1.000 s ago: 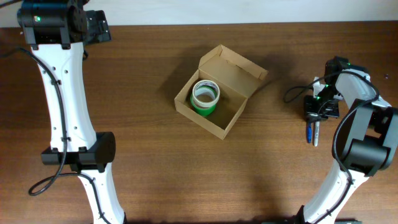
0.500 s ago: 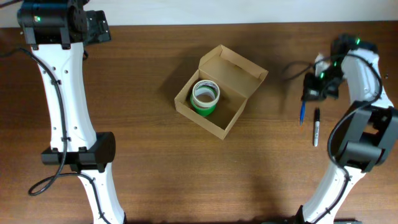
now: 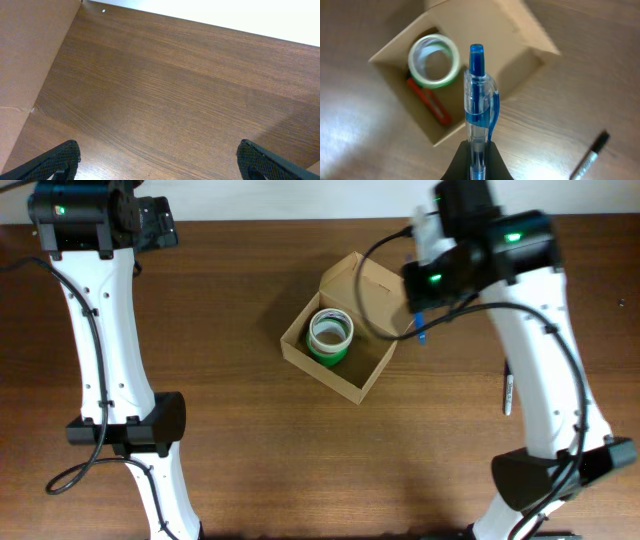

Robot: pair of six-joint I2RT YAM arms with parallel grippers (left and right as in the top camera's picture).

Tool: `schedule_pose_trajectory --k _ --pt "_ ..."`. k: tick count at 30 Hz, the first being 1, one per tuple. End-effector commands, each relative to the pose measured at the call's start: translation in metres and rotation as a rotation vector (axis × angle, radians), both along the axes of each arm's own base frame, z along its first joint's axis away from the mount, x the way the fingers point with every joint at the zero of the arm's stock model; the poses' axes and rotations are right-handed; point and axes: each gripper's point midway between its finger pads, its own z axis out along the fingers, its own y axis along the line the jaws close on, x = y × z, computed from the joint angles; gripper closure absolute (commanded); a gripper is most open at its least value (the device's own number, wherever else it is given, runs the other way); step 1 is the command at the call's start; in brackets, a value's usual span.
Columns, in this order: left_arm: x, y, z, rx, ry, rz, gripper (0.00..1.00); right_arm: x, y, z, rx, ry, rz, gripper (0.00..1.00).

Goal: Pack container
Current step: 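Carry the blue pen over the box and drop it inside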

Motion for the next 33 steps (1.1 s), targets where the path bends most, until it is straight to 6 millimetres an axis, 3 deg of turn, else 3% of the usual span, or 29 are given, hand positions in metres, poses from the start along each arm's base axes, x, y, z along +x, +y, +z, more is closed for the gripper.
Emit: schedule_pose_trajectory --k 1,8,12,23,33 --pt "-0.008 0.003 0.016 0.006 -0.037 0.001 0.0 -0.003 0.034 -0.015 -0.071 -0.001 0.153 0.96" --pt "-0.008 0.003 0.016 0.006 -0.038 0.001 0.0 0.003 0.092 -0.035 -0.102 -0.055 0.411 0.96" --pt "-0.008 0.003 0.016 0.006 -0.038 0.001 0.0 0.004 0.121 -0.061 -0.046 -0.011 0.503 0.96" --pt "-0.008 0.003 0.016 0.006 -0.037 0.001 0.0 -0.008 0.147 -0.147 -0.065 0.204 0.61 0.96" --pt "-0.008 0.003 0.016 0.006 -0.037 0.001 0.0 -0.019 0.152 -0.189 -0.096 0.306 0.654 0.96"
